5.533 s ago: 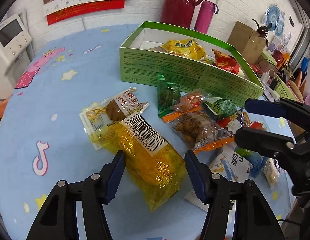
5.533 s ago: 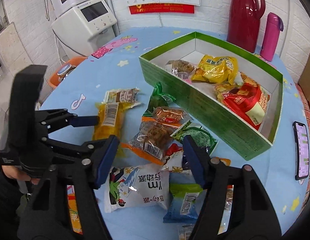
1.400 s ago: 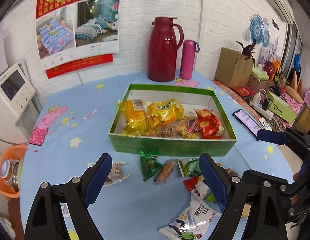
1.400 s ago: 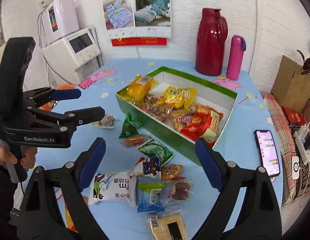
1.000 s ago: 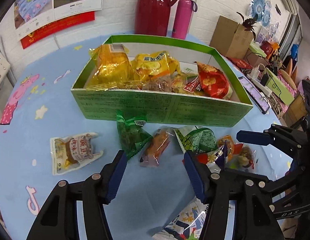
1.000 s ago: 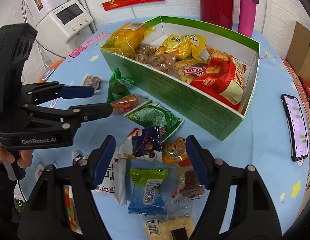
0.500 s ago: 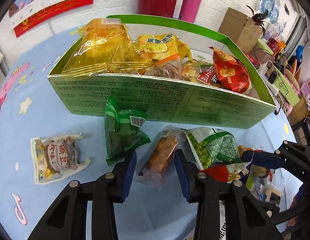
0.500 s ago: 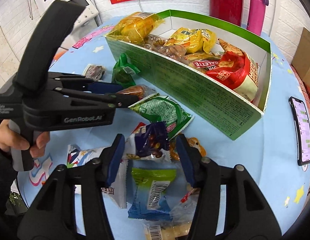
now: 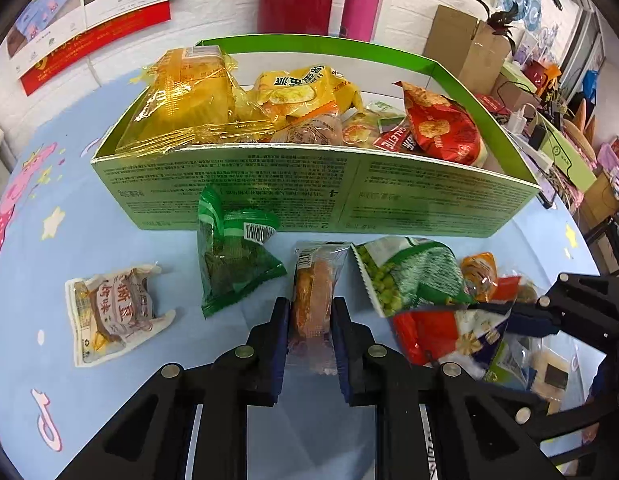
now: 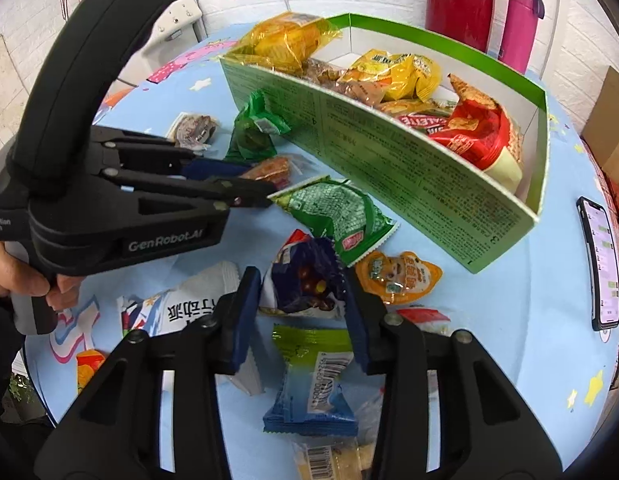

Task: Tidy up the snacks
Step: 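Grasp the orange sausage pack with the left tool while the right tool grasps the dark blue pack, then carry both packs over the green box and open both tools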

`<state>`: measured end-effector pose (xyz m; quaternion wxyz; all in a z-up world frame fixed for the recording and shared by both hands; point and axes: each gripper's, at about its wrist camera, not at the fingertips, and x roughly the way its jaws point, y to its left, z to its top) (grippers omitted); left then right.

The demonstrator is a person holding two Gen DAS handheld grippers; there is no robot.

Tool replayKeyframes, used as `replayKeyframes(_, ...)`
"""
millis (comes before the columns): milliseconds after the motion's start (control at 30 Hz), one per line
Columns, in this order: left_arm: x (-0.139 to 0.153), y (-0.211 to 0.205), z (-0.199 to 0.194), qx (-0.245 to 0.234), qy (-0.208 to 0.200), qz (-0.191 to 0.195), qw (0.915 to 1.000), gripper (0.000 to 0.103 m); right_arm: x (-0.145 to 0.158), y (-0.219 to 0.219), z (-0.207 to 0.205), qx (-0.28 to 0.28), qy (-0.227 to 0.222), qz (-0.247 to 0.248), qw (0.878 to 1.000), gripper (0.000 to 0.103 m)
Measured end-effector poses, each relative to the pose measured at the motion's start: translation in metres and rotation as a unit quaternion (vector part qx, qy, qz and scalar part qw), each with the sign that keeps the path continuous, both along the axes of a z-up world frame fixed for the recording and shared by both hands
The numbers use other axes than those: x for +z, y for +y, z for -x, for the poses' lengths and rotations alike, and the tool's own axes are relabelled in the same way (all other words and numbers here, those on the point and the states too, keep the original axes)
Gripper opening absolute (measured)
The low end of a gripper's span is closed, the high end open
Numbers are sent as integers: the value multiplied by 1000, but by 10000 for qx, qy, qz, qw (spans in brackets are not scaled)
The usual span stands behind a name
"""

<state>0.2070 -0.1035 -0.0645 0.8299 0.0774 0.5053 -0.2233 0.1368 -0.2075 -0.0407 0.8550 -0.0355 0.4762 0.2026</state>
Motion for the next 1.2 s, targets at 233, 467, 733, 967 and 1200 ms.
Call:
replayKeyframes(233,39,16,12,69,-242,301,9992,20,33,-10,12,-118,-421,-150,9989,43)
replayKeyframes(467,92,24,10,184,-683,594,9957,20,66,-30,8,-510,-848,-466,9940,43)
replayKeyframes(733,108,7,-21,340,-814,522,9947,20,73,-52,-12,-999,-1084,-697,9866,43)
replayKeyframes(967,98,-6,-48,364,-749,458,9955,20,64,-67,-40,-1227,-1022,-725,9845,43)
replayKeyframes(1200,83,-11,-70,380,-669,427,9961,21,54,-76,-61,-1352,-1035,-747,9826,44)
